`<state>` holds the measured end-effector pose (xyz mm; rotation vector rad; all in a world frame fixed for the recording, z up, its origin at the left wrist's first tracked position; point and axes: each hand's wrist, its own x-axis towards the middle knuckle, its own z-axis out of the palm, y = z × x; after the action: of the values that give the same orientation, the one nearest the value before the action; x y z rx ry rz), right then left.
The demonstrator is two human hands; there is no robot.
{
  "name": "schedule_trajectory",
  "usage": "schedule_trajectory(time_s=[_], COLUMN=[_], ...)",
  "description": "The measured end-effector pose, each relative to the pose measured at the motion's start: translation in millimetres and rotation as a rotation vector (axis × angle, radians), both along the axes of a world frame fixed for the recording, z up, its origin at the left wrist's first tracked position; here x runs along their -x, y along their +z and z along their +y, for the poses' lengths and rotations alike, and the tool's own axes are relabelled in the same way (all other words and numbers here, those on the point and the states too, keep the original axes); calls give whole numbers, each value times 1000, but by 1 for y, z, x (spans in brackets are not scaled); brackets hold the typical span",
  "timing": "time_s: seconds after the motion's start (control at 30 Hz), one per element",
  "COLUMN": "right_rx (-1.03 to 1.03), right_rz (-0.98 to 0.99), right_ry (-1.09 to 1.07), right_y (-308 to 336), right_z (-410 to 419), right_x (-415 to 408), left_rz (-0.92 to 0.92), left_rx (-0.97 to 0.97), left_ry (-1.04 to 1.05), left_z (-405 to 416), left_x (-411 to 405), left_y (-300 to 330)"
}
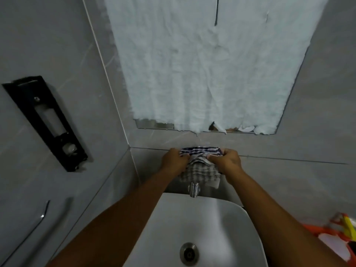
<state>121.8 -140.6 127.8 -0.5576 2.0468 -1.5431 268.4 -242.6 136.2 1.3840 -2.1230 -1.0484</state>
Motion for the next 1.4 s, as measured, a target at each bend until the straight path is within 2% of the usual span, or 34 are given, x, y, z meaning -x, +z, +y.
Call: schedule_trajectory(time_s=[0.07,0.1,0.17,0.2,0.27,0.33,0.37,0.43,0.47,0.53,0.57,0.6,0.63,0.7,0.73,0.77,0.8,0.83,0.9,0.93,0.97,1.0,1.03,1.13,1.2,1.3,1.4], right_rx=[13,33,108,138,140,70,28,-67,-98,-109,-106,-108,-110,-88,-74,-58,-38,-25,-15,-10,-10,-14,-17,-28,-54,-90,-121], right_rz=[42,50,139,289,770,1210,1348,1495,1544,1644,1692,1729,1751,1765,1762,1761,1764,1766,1754,1746,1742,1741,1741,1723,1719,1690,1677], right_ry=[21,36,11,-25,-75,-79,-58,-5,14,8,-15,-42,-68,-119,-135,-141,-147,-153,-157,-151,-141,-133,-129,-120,-127,-136,-133], right_y=[-7,-10,-11,-12,-19,-29,-34,-46,-54,-68,-74,-80,-85,-94,-97,-100,-103,-104,-105,-105,-105,-105,-104,-103,-100,-96,-94], right_z=[-1,0,7,14,34,50,55,57,55,47,41,35,29,18,14,11,10,10,10,10,9,10,10,12,12,14,15], right_x=[3,4,4,6,17,37,50,73,83,97,102,105,108,113,115,116,117,119,120,119,119,119,119,116,115,110,106], left_rz=[-81,-57,-35,-63,-67,82,215,481,555,572,576,538,433,46,-65,-82,-15,137,485,588,613,596,542,95,-61,-186,-240], left_rx=[284,399,422,358,168,-67,-224,-661,-831,-951,-924,-805,-587,-71,44,53,-16,-174,-689,-920,-1003,-979,-852,-139,-22,50,243], left_ry=[137,173,123,64,-18,43,120,186,167,118,121,155,184,156,142,150,167,201,207,145,97,105,146,229,184,111,115], left_z=[7,11,17,18,19,15,11,7,7,4,2,1,2,11,18,23,22,16,6,4,3,2,3,17,24,32,52], left_x=[3,5,16,22,36,44,46,43,40,36,38,43,51,70,77,79,77,71,56,49,44,45,52,70,76,73,64], left_y=[-1,0,2,0,-3,-7,-10,-13,-15,-19,-21,-21,-19,-13,-9,-9,-11,-15,-15,-16,-16,-15,-16,-11,-1,2,-8])
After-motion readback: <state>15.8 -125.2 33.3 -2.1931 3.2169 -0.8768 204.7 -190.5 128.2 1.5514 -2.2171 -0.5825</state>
